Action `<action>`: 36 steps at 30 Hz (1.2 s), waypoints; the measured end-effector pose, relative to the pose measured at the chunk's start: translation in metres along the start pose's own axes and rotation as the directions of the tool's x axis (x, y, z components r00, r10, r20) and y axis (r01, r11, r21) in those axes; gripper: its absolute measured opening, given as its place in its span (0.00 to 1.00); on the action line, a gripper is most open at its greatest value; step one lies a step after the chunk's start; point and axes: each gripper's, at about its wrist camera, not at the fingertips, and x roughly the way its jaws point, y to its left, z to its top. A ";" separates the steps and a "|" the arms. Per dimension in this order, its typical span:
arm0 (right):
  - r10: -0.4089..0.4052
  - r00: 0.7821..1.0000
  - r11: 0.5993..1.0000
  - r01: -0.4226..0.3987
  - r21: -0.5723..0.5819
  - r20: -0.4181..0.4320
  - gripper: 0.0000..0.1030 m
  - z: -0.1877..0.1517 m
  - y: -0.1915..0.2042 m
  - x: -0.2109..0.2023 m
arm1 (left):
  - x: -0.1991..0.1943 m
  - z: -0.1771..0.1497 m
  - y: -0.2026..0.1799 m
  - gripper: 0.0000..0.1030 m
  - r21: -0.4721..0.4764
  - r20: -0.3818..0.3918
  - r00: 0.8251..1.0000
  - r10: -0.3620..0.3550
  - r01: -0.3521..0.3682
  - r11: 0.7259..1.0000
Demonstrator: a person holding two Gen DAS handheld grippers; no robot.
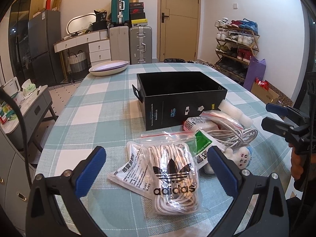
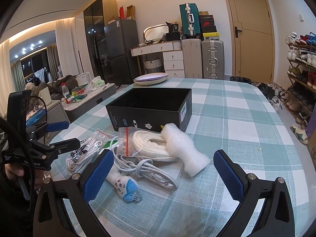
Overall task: Organize soft objects
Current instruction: 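Move the left and right tools toward the bagged items on the table, then grasp the Adidas shoelace bag with the left tool while the right tool grasps the white foam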
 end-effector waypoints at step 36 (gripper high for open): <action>0.003 0.981 0.983 0.032 0.179 -0.192 0.87 0.012 -0.046 0.077 | 0.017 -0.013 -0.011 0.85 0.059 -0.104 0.990 -0.097 0.104 0.993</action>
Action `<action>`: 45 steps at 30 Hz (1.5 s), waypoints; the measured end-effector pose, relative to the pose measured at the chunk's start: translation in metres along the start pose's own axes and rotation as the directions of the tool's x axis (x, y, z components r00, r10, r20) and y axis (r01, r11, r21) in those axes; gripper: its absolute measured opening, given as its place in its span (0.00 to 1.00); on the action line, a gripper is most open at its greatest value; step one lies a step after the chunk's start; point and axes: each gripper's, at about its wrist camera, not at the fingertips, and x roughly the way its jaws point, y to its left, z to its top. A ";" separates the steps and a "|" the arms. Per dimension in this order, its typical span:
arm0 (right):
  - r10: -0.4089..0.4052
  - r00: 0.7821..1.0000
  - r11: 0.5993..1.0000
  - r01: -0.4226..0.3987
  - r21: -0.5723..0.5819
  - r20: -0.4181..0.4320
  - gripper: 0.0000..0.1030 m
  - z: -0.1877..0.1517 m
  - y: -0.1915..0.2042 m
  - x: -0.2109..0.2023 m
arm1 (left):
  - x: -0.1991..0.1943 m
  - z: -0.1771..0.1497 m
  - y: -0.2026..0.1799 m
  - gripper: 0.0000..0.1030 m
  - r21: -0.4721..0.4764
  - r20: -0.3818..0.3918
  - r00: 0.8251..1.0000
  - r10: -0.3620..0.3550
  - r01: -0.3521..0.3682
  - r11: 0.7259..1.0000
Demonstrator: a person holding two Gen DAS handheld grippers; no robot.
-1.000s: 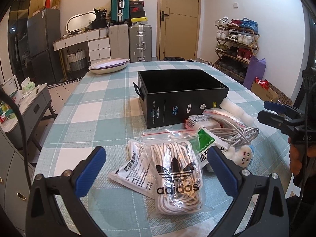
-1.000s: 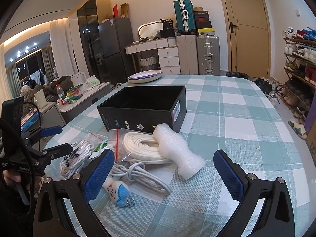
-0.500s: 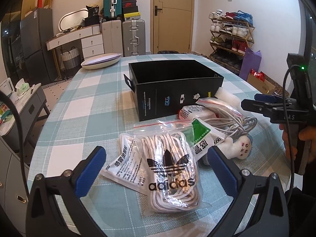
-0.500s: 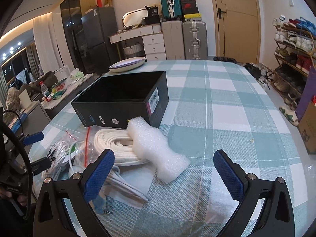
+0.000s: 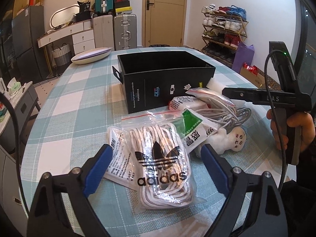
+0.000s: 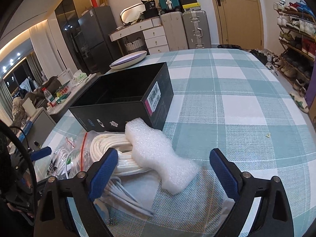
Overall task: Organize soft objects
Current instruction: 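Grasp the Adidas shoelace bag with the left tool while the right tool grasps the white foam, then carry the shoelace bag and foam into the black box with both tools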
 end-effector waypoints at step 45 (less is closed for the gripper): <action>0.151 0.977 0.982 -0.132 -0.135 0.147 0.34 -0.003 0.039 -0.068 | -0.015 0.027 0.010 0.34 -0.070 0.060 0.998 0.005 -0.001 0.998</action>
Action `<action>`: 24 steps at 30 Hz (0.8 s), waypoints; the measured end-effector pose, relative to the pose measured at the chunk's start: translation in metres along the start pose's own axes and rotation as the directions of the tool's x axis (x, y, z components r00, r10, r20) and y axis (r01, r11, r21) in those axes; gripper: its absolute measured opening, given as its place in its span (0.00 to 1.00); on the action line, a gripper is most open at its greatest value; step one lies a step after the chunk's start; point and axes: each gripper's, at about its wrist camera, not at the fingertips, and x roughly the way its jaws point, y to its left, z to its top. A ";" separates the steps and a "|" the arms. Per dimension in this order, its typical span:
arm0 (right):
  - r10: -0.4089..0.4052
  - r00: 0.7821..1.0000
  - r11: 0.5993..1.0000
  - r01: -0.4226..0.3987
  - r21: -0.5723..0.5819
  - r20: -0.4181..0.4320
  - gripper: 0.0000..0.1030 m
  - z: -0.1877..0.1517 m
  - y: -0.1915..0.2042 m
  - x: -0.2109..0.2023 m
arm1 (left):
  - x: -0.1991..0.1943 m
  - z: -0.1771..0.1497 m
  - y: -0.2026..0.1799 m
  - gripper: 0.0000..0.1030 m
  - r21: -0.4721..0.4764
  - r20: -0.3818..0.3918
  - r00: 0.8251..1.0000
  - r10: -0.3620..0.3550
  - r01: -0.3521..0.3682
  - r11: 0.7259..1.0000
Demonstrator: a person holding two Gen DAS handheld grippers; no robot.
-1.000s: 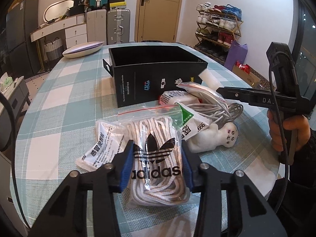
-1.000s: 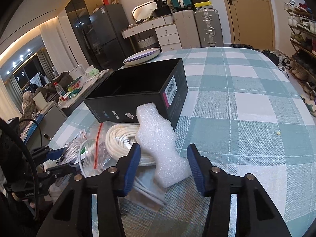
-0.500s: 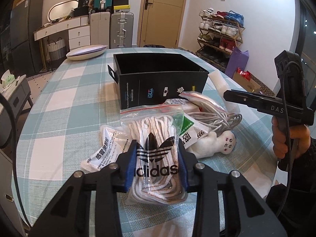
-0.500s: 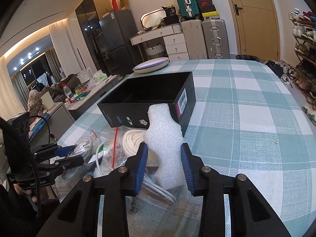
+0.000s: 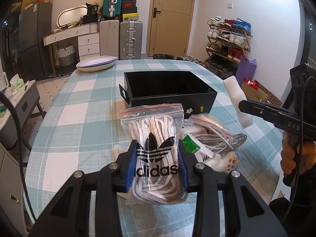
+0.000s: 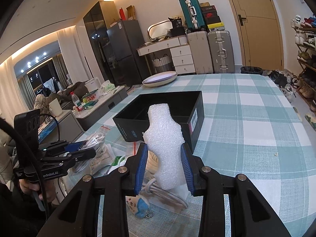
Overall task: Organize soft objects
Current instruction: 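Carry the shoelace bag and foam into the black box with both tools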
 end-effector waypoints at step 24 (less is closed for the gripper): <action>0.022 0.997 1.000 -0.020 -0.020 0.070 0.34 0.038 0.013 -0.003 | 0.013 0.061 0.008 0.34 -0.008 0.078 0.997 0.019 -0.018 1.000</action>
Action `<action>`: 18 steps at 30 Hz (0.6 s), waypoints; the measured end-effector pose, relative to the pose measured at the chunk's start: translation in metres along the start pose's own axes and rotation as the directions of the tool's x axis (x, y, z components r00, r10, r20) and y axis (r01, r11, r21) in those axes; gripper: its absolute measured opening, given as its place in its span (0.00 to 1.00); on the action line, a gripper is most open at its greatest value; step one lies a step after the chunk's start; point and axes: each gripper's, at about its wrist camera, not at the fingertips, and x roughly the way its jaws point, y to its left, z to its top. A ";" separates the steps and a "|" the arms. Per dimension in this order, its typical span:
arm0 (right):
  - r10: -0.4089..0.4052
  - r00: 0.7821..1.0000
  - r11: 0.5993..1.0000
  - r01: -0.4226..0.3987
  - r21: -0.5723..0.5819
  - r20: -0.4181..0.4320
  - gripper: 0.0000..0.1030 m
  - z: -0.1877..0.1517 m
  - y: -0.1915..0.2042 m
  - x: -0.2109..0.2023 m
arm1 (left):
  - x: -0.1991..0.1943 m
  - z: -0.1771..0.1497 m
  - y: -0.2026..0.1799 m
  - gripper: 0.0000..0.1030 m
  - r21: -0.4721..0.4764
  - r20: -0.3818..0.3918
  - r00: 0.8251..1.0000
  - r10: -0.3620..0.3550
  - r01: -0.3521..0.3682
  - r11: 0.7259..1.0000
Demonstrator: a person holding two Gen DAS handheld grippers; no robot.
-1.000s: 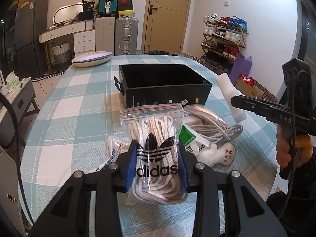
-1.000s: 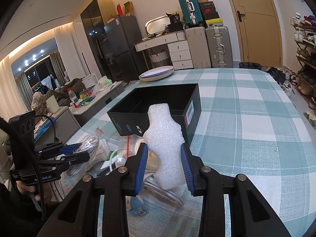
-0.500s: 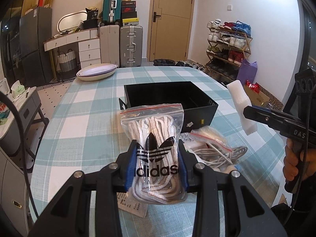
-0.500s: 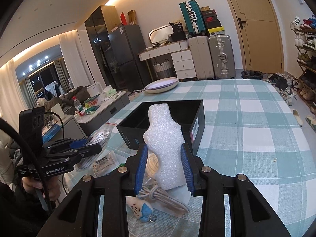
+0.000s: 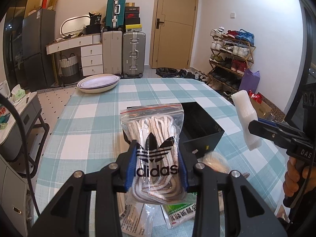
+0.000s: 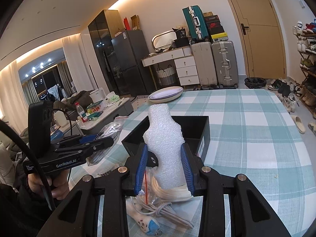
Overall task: Organize soft objects
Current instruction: 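Carry the shoelace bag and foam into the black box with both tools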
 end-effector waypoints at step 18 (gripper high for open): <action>0.002 1.000 1.000 -0.001 0.015 -0.010 0.34 0.024 -0.008 0.037 | 0.035 0.031 -0.003 0.34 -0.007 0.009 1.000 -0.001 0.001 1.000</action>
